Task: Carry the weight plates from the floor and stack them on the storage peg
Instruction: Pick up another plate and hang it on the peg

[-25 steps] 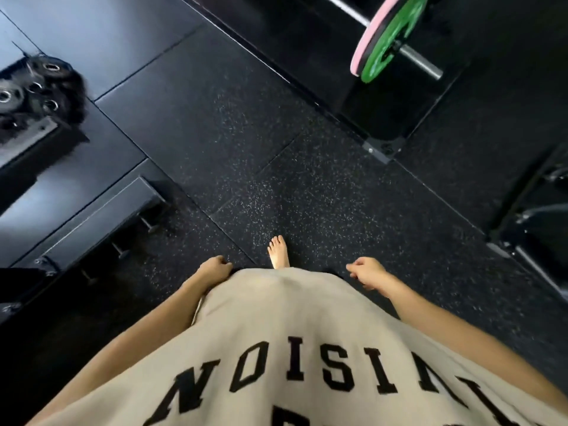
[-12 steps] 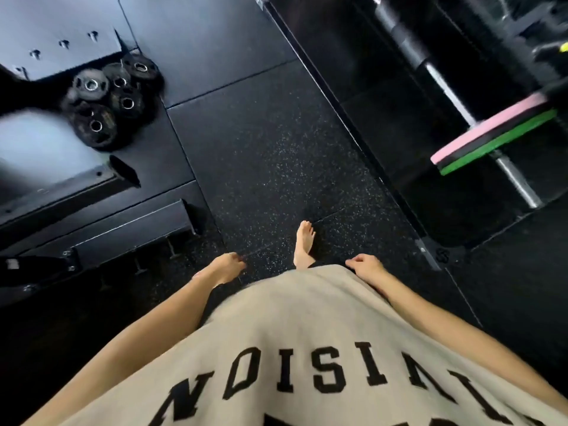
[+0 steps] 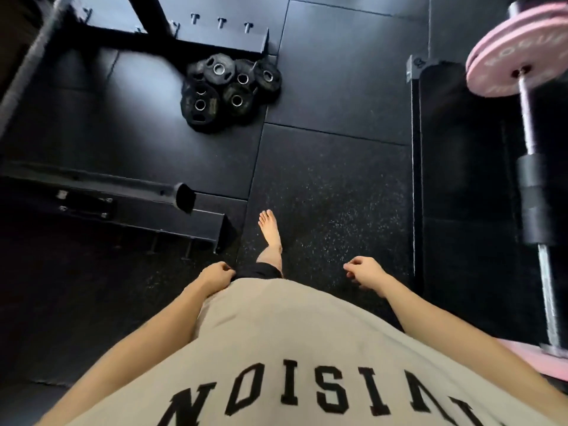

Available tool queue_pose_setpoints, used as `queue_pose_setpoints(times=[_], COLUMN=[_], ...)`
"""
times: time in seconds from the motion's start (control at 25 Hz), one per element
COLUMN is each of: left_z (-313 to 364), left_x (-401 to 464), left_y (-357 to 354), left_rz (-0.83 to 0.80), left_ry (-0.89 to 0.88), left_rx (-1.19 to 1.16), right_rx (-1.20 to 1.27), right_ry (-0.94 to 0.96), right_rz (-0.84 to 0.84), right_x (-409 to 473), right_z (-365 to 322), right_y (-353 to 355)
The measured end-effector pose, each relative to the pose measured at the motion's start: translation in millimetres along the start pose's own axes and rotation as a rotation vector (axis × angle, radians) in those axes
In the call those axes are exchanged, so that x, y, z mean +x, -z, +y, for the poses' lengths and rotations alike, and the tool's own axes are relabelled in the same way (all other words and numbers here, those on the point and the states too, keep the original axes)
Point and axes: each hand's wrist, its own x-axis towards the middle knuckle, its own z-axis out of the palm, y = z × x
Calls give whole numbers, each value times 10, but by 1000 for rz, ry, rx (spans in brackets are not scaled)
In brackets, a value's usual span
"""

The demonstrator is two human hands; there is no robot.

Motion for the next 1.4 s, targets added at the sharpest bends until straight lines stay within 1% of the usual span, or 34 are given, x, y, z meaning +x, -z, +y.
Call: queue_pose_setpoints(times=[0.08, 0.16, 0.24, 0.4, 0.56, 0.72, 0.88, 1.04, 1.24, 1.4], left_z=[260, 548, 830, 1281, 1600, 1884, 2114, 2286, 2228, 1966], left_x=[359, 649, 888, 1357, 1823, 2246, 2460, 2662, 3015, 3427], left_y=[308, 814, 1357, 2299, 2957, 3464, 3917, 4237, 4523, 4831], left_rz=[-20, 16, 19, 60, 52, 64, 122, 211, 169, 146], left_ry=[30, 17, -4, -24, 38, 119, 269, 368, 435, 474], left_rx=[-32, -54, -69, -173, -265, -352, -511, -622, -806, -844], right_rx=[-67, -129, -191, -149, -173, -276, -421, -573, -751, -852], right_ry=[38, 68, 121, 201, 220, 262, 358, 422, 459, 472], right_rz=[-31, -37, -35, 2, -49, -132, -189, -273, -292, -258], right_x=[365, 641, 868, 1314, 1831, 2437, 2866, 3168, 3476, 3600], right_z=[-534, -1103, -1708, -2804, -3724, -4686, -5756, -6827, -7873, -8519], right_y=[196, 407, 602, 948, 1178, 1406, 1665, 1842, 1678, 1417])
